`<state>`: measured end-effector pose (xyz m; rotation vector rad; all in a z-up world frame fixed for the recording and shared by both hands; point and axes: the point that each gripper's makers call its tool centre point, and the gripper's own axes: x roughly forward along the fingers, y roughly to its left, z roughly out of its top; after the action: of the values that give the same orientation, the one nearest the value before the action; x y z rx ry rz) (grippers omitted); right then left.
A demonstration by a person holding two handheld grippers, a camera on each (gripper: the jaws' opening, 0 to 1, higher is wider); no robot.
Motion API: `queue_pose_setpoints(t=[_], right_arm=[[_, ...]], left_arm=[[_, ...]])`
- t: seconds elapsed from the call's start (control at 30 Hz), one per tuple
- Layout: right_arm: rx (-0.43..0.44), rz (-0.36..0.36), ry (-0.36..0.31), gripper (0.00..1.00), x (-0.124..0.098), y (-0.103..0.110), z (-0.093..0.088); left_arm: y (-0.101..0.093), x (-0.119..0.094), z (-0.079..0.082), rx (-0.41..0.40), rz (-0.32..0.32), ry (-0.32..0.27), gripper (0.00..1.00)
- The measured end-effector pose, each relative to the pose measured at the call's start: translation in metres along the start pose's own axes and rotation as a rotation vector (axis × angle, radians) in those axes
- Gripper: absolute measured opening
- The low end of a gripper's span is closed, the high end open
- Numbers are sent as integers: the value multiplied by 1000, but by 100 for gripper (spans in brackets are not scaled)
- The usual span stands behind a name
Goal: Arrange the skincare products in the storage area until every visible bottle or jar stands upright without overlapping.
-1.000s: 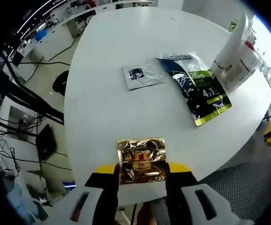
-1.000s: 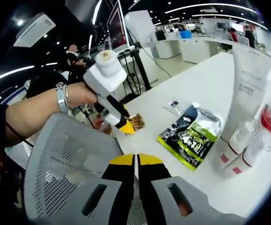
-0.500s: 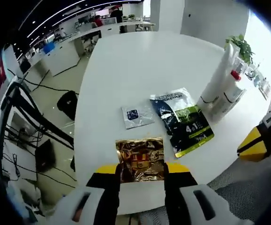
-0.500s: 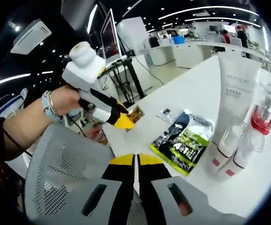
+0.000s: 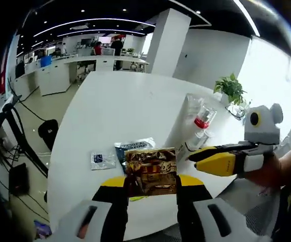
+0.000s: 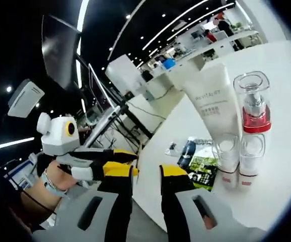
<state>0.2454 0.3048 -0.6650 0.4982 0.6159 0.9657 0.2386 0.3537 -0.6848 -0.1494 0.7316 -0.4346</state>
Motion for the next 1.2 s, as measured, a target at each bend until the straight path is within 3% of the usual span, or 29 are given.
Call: queue_pose_setpoints(t=[0.07, 0.17, 0.27, 0.37, 0.43, 0.5, 1.07, 1.2], right_arm=[[4, 9, -15, 20, 0, 1, 2], [2, 8, -11, 21, 2, 0, 0], [1, -14, 1, 21, 4, -5, -3], [19, -24, 30, 13, 3, -8, -7], [38, -32, 60, 1, 2, -10, -11], [41, -41, 74, 0, 2, -12, -13], [-41, -56, 97, 0, -1, -12, -12], [-69, -95, 86, 0, -3, -21, -8]], left_arm=[[-8, 2, 2, 51, -28, -28, 38], [-21, 6, -1, 83, -75, -23, 38], [-25, 9, -2, 129, -81, -21, 38], [-28, 15, -10, 145, -92, 13, 38], [-34, 18, -12, 158, -105, 23, 39], [-33, 20, -14, 200, -93, 29, 39], [-34, 25, -13, 118, -174, 35, 41], [-34, 24, -13, 69, -192, 39, 41]])
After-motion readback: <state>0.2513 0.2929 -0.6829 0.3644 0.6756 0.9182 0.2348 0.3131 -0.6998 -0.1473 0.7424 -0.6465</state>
